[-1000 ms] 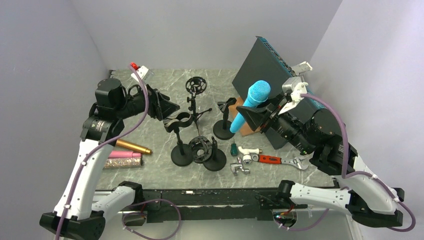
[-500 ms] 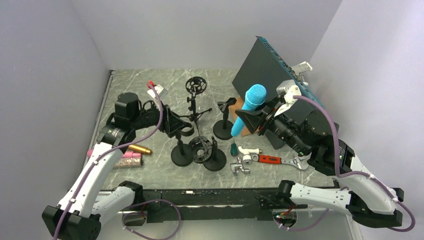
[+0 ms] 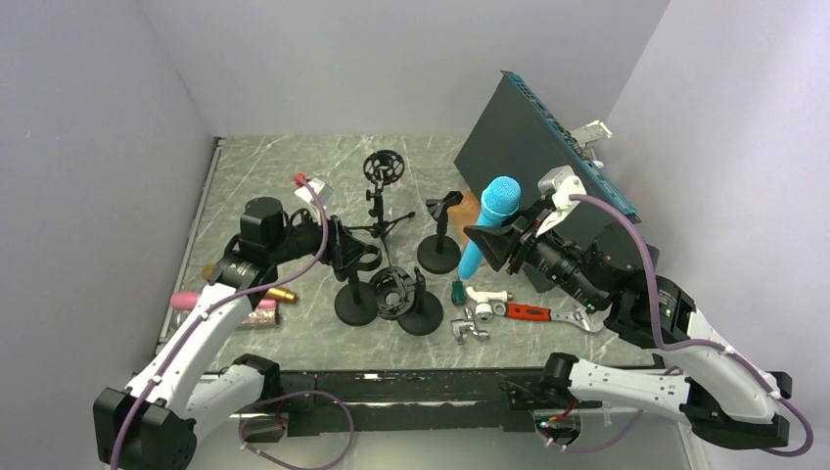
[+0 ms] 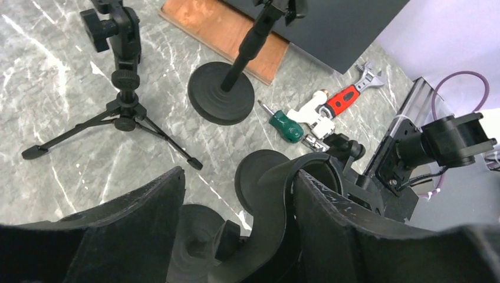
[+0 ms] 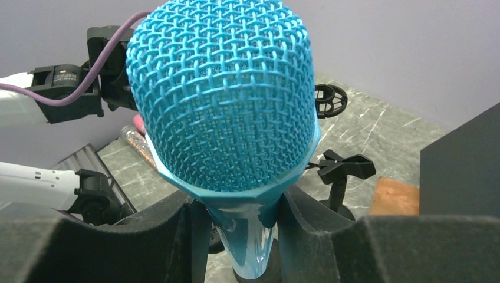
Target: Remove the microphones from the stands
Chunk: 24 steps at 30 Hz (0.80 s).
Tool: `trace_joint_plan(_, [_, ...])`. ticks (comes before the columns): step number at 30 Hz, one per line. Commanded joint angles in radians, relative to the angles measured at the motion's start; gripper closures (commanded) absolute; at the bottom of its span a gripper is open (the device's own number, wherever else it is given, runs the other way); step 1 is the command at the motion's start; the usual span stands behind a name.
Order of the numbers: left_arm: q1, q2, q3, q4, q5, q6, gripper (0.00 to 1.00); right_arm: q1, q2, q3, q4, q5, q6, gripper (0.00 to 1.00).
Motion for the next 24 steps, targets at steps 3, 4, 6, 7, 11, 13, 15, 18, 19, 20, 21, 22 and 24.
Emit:
trace_joint_plan(3, [-0.004,0.001,0.114,-0.219,-0.104,0.029,0.23,0.001,-0.016,-0.005,0.0,0.031,0.012,1.0])
trace_joint_plan(4, [-0.004,-0.009,0.155,-0.247,-0.114,0.027,0.22,-0.001,-0.017,-0.006,-0.001,0.031,0.012,1.0])
trace_joint_plan(6, [-0.004,-0.028,0.258,-0.292,-0.133,0.026,0.2,0.001,-0.017,-0.009,0.001,0.027,0.016,1.0])
trace_joint_plan(7, [-0.004,-0.037,0.288,-0.306,-0.14,0.023,0.19,0.0,-0.018,-0.011,0.003,0.025,0.019,1.0])
trace_joint_plan(11, [-0.003,-0.054,0.49,-0.351,-0.145,-0.019,0.15,0.001,-0.023,-0.033,0.011,0.015,0.029,1.0])
trace_joint_plan(13, [-0.003,-0.059,0.533,-0.334,-0.105,-0.071,0.15,0.0,-0.024,-0.042,0.012,0.013,0.035,1.0])
trace_joint_plan(15, [-0.004,-0.084,0.513,-0.264,-0.049,-0.146,0.16,0.0,-0.025,-0.051,0.013,0.007,0.042,1.0])
trace_joint_plan(18, [-0.034,-0.165,0.388,-0.112,-0.037,-0.279,0.19,0.0,-0.031,-0.065,0.019,0.0,0.049,1.0])
trace_joint_plan(19, [-0.066,-0.193,0.333,-0.061,-0.059,-0.308,0.19,0.001,-0.033,-0.073,0.024,-0.001,0.051,1.0])
trace_joint_plan(20, [-0.107,-0.217,0.282,-0.001,-0.084,-0.331,0.2,0.0,-0.035,-0.079,0.028,0.0,0.053,1.0])
trace_joint_plan(21, [-0.156,-0.234,0.24,0.061,-0.126,-0.345,0.19,0.001,-0.034,-0.085,0.031,-0.002,0.055,1.0])
trace_joint_plan(22, [-0.205,-0.242,0.208,0.092,-0.16,-0.352,0.19,0.0,-0.035,-0.089,0.033,-0.005,0.058,1.0])
trace_joint_plan(24, [-0.319,-0.233,0.179,0.117,-0.236,-0.348,0.19,0.0,-0.031,-0.094,0.038,-0.018,0.067,1.0])
